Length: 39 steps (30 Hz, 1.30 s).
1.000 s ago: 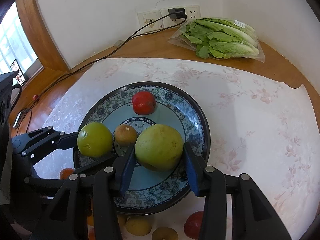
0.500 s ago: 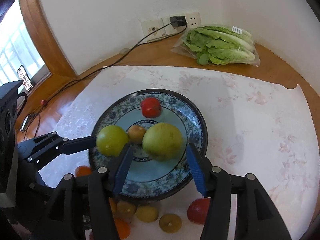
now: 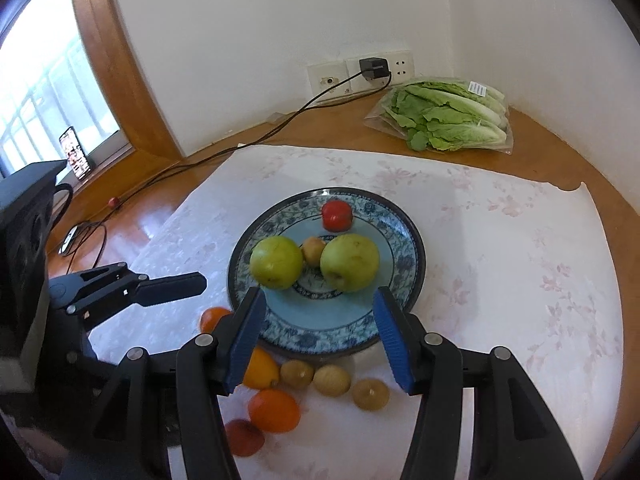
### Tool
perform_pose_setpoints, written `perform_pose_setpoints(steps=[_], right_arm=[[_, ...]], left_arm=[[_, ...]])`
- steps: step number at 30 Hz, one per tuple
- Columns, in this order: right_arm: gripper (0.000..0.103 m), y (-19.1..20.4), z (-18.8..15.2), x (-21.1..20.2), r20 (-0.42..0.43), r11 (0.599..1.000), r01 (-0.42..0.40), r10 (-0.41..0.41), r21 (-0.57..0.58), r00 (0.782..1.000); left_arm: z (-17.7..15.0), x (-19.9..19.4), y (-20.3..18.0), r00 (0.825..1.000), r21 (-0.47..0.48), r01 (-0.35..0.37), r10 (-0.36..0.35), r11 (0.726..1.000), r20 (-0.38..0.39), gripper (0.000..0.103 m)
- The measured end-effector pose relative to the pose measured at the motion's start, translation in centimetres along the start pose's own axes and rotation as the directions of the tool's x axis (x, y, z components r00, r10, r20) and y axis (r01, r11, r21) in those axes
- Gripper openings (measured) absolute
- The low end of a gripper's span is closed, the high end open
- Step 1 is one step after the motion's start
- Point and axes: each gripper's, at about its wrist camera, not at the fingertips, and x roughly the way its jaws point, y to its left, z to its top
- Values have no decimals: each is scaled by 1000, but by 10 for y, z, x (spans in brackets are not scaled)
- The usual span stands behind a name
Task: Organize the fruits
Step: 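Open the left tool on the plate while the right tool releases the green apple, then withdraw both tools from the plate toward the loose fruits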
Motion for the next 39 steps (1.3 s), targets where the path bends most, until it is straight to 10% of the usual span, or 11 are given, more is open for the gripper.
perform_pose_setpoints(steps=[39], right_arm=[[57,-21,-67,-29,-42,997,31,-28,71,999]], left_arm=[[-35,-5,25,997,-146,-83,83,986,-4,65]])
